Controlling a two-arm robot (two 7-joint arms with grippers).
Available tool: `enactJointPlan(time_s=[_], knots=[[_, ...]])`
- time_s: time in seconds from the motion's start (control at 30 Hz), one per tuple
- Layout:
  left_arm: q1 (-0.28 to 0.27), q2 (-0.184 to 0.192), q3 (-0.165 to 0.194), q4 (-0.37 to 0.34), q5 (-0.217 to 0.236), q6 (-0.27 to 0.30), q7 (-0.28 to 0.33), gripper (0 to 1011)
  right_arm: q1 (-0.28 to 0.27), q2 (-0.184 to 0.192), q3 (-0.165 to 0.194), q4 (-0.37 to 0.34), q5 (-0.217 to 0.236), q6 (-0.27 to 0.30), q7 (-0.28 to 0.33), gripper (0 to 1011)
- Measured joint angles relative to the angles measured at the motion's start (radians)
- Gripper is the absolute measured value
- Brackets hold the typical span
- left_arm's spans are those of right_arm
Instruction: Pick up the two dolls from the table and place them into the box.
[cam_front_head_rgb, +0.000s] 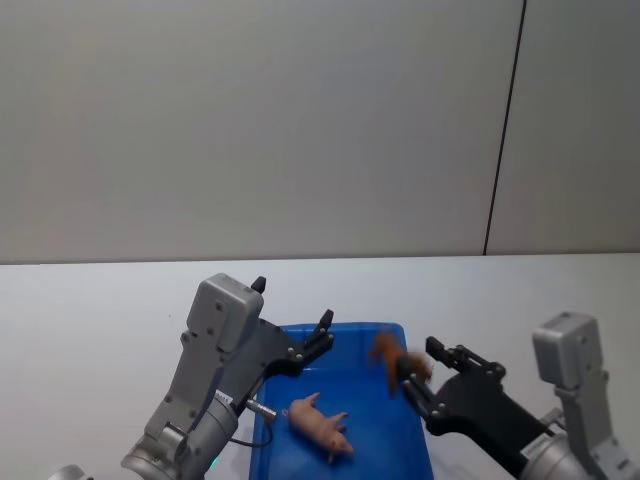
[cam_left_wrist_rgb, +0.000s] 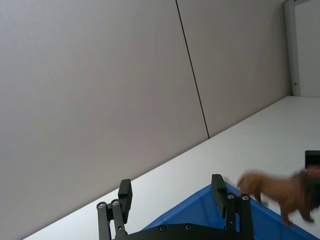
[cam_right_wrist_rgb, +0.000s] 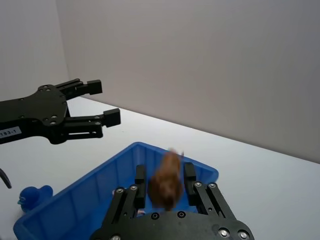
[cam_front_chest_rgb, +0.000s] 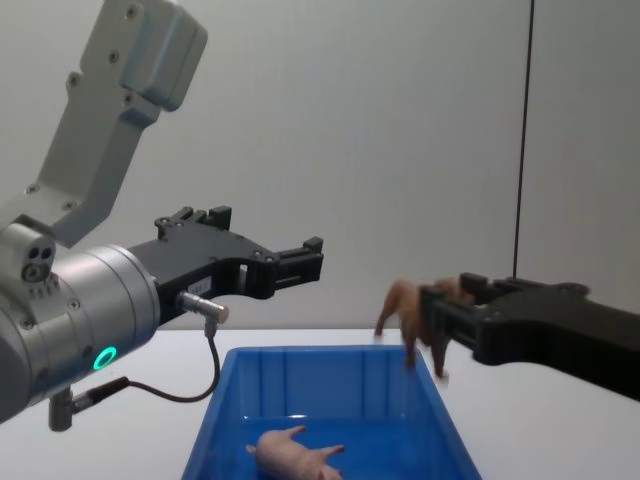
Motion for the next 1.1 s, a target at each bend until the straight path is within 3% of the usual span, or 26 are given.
enactJointPlan(time_s=[0.13, 0.23, 0.67, 1.1], knots=[[0.0, 0.0, 0.0, 0.0, 0.0, 0.0, 0.0, 1001, 0.02, -0.017, -0.009, 0.028, 0.0, 0.002, 0.019, 514], [0.0, 0.0, 0.0, 0.0, 0.0, 0.0, 0.0, 1001, 0.031, -0.026, -0.014, 0.046, -0.001, 0.009, 0.024, 656], [0.0, 0.0, 0.0, 0.0, 0.0, 0.0, 0.0, 1001, 0.04, -0.035, -0.017, 0.068, -0.01, 0.024, -0.008, 992], [0.0, 0.0, 0.0, 0.0, 0.0, 0.0, 0.0, 1001, -0.025, 0.006, 0.006, 0.0, -0.006, 0.028, -0.14, 1001]])
